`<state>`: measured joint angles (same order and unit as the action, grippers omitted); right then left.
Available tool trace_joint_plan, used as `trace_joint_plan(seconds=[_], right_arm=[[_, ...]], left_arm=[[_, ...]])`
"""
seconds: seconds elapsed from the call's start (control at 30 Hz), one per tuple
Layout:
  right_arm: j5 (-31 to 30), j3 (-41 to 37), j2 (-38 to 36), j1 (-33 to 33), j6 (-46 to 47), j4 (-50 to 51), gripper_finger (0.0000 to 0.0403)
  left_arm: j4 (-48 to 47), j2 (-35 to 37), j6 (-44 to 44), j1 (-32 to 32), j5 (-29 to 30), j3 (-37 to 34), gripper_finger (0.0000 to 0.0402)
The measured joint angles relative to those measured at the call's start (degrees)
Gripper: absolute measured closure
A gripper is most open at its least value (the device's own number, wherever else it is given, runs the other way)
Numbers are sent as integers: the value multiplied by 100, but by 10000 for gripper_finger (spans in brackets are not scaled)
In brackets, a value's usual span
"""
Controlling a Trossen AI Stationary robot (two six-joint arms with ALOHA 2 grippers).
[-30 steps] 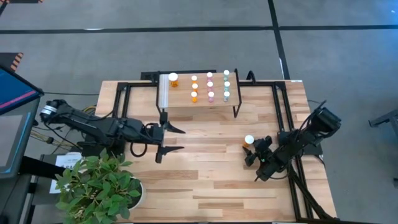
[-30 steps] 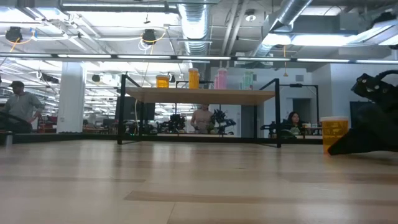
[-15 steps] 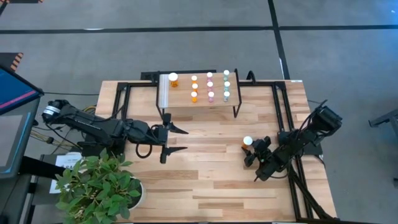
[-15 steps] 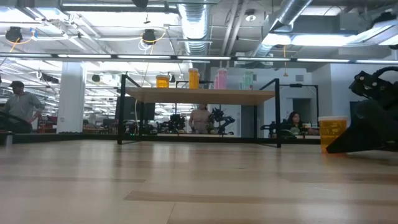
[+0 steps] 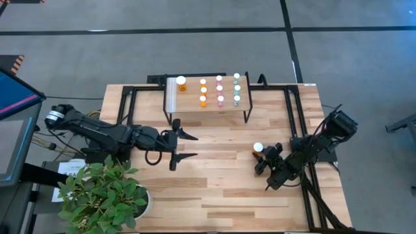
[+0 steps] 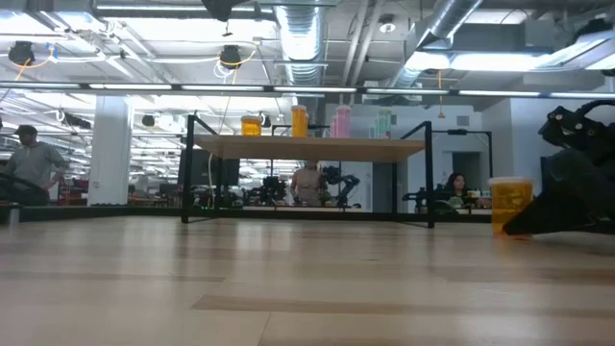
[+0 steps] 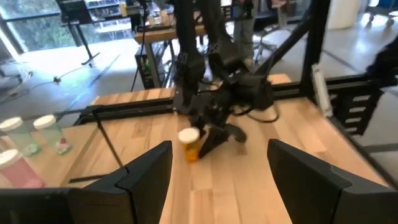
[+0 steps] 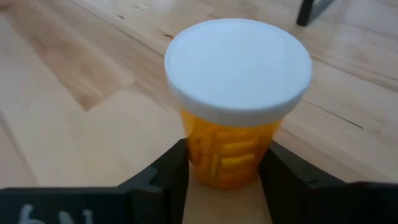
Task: Pick and place medicine bottles onto shelf by color
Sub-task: Align the large orange pill bottle with the other large orange pill bottle on the shelf
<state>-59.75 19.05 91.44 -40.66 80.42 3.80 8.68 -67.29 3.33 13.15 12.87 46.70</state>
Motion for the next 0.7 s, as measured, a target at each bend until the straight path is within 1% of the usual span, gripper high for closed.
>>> trace_joint_plan(seconds=[0.07, 0.17, 0.23, 0.37, 0.5, 0.6, 0.7], right_arm=[[-20, 98, -45, 35, -198, 11, 217], [-27, 323, -110, 126, -649, 10, 217], [-52, 533, -183, 227, -1077, 10, 221], [-55, 1009, -365, 410, -2100, -5, 225], [-48, 1527, -479, 593, -3076, -6, 217], [-29, 1941, -494, 718, -3639, -10, 215], [156, 2314, -494, 829, -4135, -23, 217]], left_arm=[[55, -184, 0, -106, -19, -1, 150], [382, -492, 0, -305, -68, -5, 150], [567, -705, 0, -427, -58, -4, 150], [635, -1020, -6, -599, -3, 34, 150], [626, -1280, -97, -636, -71, 190, 150], [629, -1525, -98, -622, -78, 356, 148], [528, -1738, -10, -554, -150, 544, 138]])
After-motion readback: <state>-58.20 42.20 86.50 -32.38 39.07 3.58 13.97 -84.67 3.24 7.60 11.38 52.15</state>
